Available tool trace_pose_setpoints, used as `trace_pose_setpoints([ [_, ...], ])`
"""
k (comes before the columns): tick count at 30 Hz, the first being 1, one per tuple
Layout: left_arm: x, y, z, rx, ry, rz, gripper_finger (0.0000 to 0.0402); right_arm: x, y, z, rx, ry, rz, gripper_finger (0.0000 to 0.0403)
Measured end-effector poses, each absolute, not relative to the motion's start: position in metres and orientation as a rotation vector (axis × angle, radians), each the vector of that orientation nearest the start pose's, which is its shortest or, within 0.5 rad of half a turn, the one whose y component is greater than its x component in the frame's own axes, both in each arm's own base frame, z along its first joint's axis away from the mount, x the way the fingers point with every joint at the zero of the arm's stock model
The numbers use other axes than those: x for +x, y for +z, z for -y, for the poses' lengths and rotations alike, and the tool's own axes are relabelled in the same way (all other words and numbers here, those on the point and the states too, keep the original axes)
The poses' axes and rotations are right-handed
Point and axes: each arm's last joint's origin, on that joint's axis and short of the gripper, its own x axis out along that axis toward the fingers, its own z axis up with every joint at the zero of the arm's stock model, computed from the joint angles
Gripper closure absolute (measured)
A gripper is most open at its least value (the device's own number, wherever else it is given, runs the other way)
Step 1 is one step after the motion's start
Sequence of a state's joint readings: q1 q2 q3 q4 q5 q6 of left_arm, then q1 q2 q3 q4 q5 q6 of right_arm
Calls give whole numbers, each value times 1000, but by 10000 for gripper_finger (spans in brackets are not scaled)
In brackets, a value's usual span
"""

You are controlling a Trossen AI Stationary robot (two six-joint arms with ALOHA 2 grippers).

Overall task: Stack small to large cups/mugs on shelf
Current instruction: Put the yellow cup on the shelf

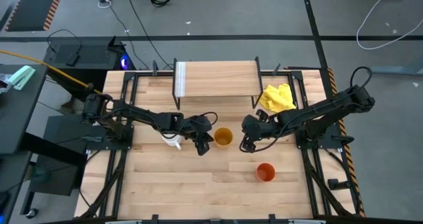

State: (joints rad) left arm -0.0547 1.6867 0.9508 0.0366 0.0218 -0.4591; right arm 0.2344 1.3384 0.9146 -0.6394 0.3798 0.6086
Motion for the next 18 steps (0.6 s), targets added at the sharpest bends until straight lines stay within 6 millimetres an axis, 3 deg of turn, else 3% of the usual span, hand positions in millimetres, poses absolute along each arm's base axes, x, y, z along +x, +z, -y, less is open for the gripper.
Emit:
trace_pose_setpoints([
  [18,348,183,20,-420,78,-686,382,249,232,-48,229,-425,-925,400],
])
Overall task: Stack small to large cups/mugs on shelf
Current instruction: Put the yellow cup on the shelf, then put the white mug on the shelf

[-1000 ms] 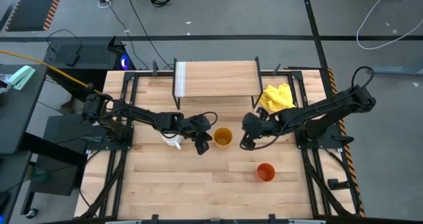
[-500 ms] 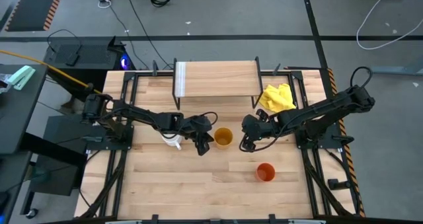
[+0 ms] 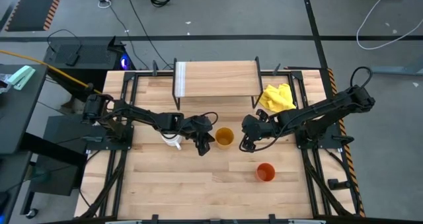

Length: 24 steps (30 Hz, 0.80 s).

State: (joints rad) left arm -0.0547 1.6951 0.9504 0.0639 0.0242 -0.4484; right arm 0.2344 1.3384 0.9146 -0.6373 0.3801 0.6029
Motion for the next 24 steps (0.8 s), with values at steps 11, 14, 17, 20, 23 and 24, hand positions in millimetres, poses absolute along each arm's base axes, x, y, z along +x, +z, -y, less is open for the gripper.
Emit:
trace_pose_setpoints([
  [11,335,184,25,-386,81,-805,392,249,232,-48,220,-421,-927,393],
  [14,324,192,32,-379,79,-847,385,249,232,-48,219,-419,-924,393],
  [17,312,208,42,-360,92,-841,375,248,235,-48,223,-420,-908,392],
  [20,296,224,51,-310,136,-829,371,245,240,-49,225,-413,-886,392],
  [23,278,239,61,-282,223,-803,373,239,248,-52,233,-390,-856,392],
  [24,272,243,64,-268,254,-789,376,237,251,-54,235,-387,-841,392],
])
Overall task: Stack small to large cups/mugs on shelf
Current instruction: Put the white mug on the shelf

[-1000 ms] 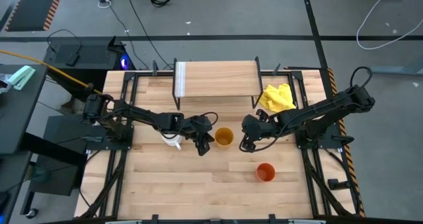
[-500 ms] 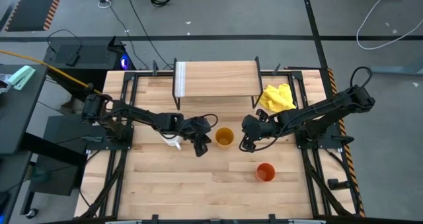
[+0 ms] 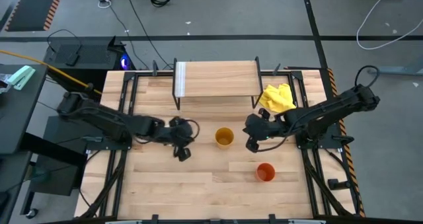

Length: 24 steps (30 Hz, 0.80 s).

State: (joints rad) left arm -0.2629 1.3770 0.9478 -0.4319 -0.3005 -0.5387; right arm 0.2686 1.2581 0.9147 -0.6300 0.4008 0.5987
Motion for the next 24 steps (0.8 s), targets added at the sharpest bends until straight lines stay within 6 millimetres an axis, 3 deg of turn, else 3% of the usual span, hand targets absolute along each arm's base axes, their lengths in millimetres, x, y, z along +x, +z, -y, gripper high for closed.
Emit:
trace_pose_setpoints([
  [5,246,244,85,-247,370,-739,385,225,264,-62,215,-379,-763,392],
  [11,221,220,108,-257,467,-684,386,215,273,-72,204,-365,-707,392],
  [24,173,198,144,-283,590,-324,388,210,273,-78,168,-353,-714,391],
])
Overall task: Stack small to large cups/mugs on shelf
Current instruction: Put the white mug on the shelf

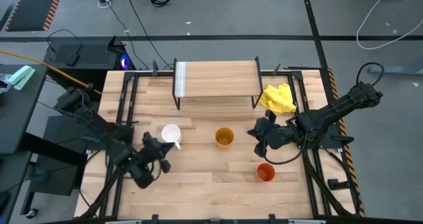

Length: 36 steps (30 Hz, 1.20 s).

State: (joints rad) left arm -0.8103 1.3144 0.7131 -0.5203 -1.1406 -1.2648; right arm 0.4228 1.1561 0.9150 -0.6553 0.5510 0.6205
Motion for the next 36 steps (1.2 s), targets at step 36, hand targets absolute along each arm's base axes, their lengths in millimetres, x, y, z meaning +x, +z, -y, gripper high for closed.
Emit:
trace_pose_setpoints([
  [36,146,117,150,-834,555,-70,385,209,272,-81,165,-342,-719,392],
])
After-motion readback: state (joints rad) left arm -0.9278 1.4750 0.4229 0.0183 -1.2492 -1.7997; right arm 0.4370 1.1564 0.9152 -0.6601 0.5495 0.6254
